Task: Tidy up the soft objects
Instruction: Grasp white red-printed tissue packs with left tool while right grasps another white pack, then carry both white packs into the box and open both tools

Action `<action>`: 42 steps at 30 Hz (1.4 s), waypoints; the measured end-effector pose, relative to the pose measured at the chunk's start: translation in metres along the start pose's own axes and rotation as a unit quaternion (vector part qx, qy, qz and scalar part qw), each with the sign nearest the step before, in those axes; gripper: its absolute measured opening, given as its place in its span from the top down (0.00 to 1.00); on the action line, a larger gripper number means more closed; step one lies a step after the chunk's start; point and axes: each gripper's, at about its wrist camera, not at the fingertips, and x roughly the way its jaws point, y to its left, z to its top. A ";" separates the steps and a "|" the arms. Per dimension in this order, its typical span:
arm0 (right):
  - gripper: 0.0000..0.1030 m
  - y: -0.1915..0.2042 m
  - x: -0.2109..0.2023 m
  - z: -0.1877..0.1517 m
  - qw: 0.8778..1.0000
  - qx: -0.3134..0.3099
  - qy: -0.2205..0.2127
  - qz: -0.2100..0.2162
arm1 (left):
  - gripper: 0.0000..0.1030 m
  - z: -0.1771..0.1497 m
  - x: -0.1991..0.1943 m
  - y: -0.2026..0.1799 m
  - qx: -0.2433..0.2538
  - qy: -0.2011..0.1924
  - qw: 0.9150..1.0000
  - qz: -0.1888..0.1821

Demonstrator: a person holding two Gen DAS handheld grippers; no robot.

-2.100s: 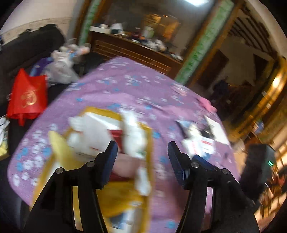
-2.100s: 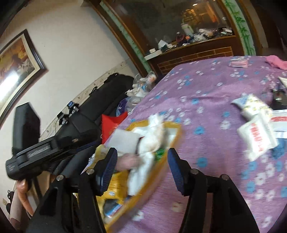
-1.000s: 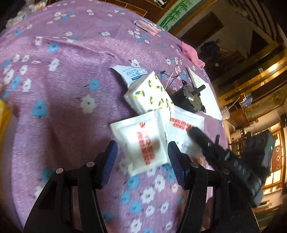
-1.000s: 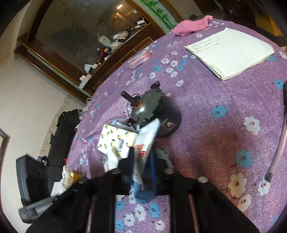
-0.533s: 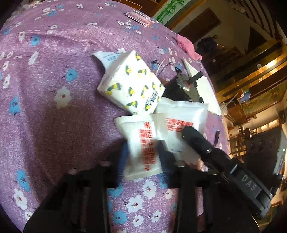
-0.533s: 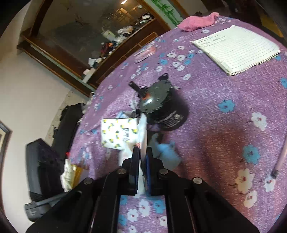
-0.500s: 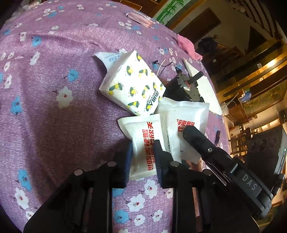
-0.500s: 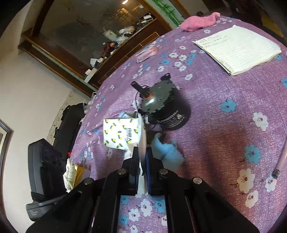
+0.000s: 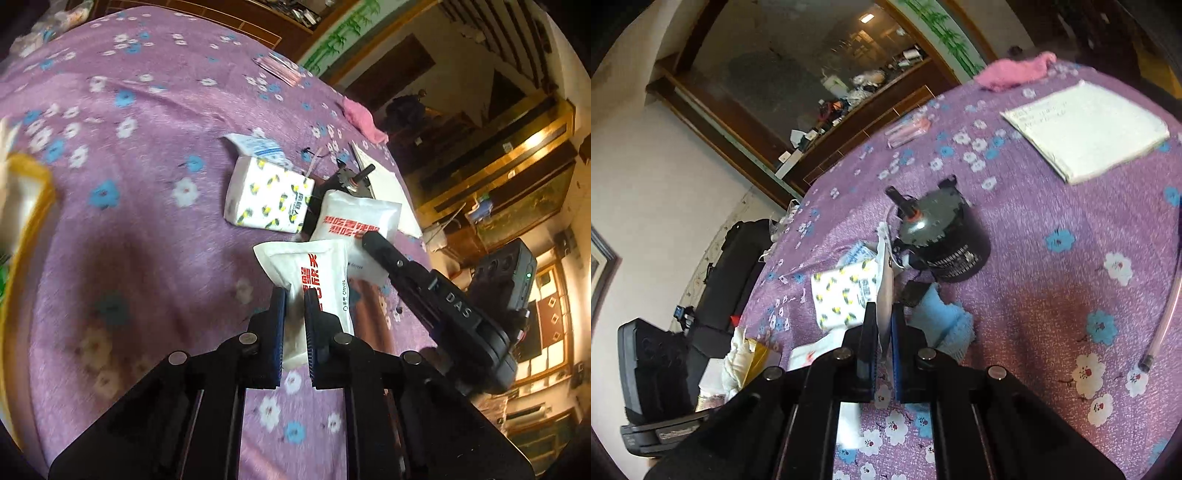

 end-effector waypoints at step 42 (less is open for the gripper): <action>0.95 0.236 0.095 -0.092 0.985 -0.088 0.100 0.109 | 0.90 -0.039 -0.210 0.181 -0.113 -0.146 0.978 0.095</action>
